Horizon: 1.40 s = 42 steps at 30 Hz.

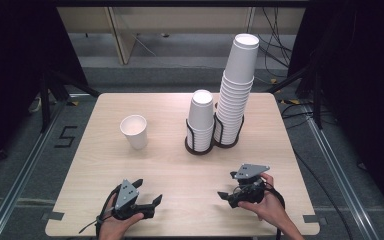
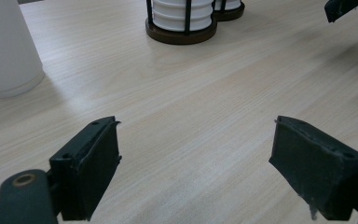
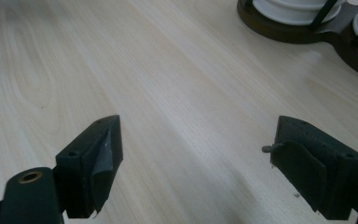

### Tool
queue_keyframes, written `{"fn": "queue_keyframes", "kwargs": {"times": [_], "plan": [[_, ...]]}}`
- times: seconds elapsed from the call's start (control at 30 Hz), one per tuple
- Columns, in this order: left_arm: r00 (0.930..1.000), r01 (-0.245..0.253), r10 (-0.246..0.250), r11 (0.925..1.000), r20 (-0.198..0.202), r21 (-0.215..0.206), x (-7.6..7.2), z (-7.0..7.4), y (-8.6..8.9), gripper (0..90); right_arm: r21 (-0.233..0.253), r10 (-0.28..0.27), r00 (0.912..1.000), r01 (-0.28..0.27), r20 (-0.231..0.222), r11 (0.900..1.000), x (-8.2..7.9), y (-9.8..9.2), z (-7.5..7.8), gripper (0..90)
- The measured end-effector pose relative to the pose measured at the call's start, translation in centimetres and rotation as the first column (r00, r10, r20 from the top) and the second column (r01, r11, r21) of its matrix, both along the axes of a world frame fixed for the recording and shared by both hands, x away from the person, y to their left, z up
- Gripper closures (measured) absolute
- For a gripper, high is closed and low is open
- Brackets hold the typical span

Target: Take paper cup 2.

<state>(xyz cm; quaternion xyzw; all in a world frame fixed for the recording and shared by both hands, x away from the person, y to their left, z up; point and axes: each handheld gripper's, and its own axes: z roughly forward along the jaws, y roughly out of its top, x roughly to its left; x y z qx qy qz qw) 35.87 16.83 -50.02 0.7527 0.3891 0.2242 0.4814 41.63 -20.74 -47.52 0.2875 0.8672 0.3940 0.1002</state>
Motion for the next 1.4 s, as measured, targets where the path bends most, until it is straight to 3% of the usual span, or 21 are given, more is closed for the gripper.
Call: {"fn": "queue_keyframes", "kwargs": {"times": [0.13,0.17,0.27,0.33,0.4,0.43,0.5,0.53,0.57,0.6,0.8,0.97,1.0,1.13,1.2,1.23,1.27,1.4], "plan": [[1.0000,0.002,-0.002,1.0000,0.001,-0.006,0.0,-0.1,0.0,14.6,0.011,-0.022,0.9998,0.022,0.002,1.000,0.0,-0.1,0.4,17.2],[1.0000,0.002,-0.002,1.0000,0.001,-0.007,0.0,0.0,0.1,14.6,0.015,-0.018,0.9996,0.018,0.021,1.000,0.2,-0.2,0.4,17.3],[1.0000,-0.001,0.001,1.0000,-0.002,-0.002,-0.1,-0.1,0.1,14.6,0.027,-0.057,0.9983,0.057,0.003,0.998,0.3,-0.5,0.9,17.2],[1.0000,0.004,-0.004,0.9999,0.001,-0.011,0.0,-0.2,0.1,14.6,0.039,-0.053,0.9982,0.052,0.029,0.998,0.6,-0.8,1.4,17.2],[1.0000,-0.005,0.005,1.0000,-0.005,-0.004,0.0,-0.1,0.1,14.6,0.063,-0.102,0.9944,0.100,0.029,0.993,0.7,-1.1,2.5,17.0],[1.0000,-0.003,0.003,1.0000,-0.003,0.000,0.1,-0.1,0.2,14.6,0.068,-0.092,0.9940,0.088,0.060,0.994,1.1,-1.5,2.9,17.0],[0.9999,-0.002,0.002,1.0000,-0.013,0.006,0.2,-0.3,0.3,14.6,0.099,-0.116,0.9909,0.109,0.069,0.989,1.4,-2.1,4.1,17.1],[0.9999,0.000,0.000,1.0000,-0.016,-0.006,0.2,-0.4,0.3,14.6,0.104,-0.123,0.9867,0.112,0.106,0.988,1.7,-2.4,4.7,17.2],[0.9998,-0.006,0.006,0.9999,-0.018,-0.011,0.2,-0.4,0.3,14.6,0.128,-0.162,0.9839,0.151,0.076,0.980,1.7,-2.6,5.3,17.1],[0.9998,-0.008,0.007,0.9998,-0.016,-0.017,0.3,-0.4,0.3,14.6,0.128,-0.165,0.9802,0.151,0.109,0.980,2.0,-3.0,6.0,17.1],[0.9998,-0.008,0.008,0.9999,-0.019,-0.010,0.4,-0.4,0.4,14.6,0.216,-0.247,0.9548,0.209,0.165,0.954,3.8,-4.5,10.4,16.8],[0.9998,0.007,-0.007,0.9999,-0.017,-0.014,0.5,-0.4,0.3,14.6,0.241,-0.275,0.9371,0.222,0.215,0.945,5.4,-5.4,13.7,16.2],[0.9998,0.007,-0.008,0.9999,-0.020,-0.012,0.5,-0.4,0.3,14.6,0.255,-0.291,0.9312,0.233,0.220,0.938,5.8,-5.6,14.5,16.0],[0.9997,0.014,-0.014,0.9999,-0.022,-0.009,0.6,-0.4,0.1,14.6,0.287,-0.323,0.9225,0.257,0.212,0.923,7.0,-6.0,16.7,15.8],[0.9996,0.019,-0.019,0.9997,-0.020,-0.013,0.6,-0.5,0.1,14.6,0.288,-0.328,0.9196,0.261,0.216,0.921,7.6,-6.1,17.6,15.7],[0.9995,0.020,-0.020,0.9997,-0.022,-0.013,0.6,-0.5,0.1,14.6,0.300,-0.343,0.9165,0.275,0.205,0.913,8.0,-6.1,18.3,15.7],[0.9995,0.021,-0.021,0.9997,-0.023,-0.014,0.6,-0.5,0.1,14.6,0.306,-0.346,0.9127,0.273,0.217,0.912,8.3,-6.1,18.6,15.7],[0.9996,0.017,-0.017,0.9997,-0.024,-0.016,0.6,-0.5,0.1,14.6,0.321,-0.342,0.9118,0.262,0.227,0.910,9.6,-5.5,20.6,15.7]]}}
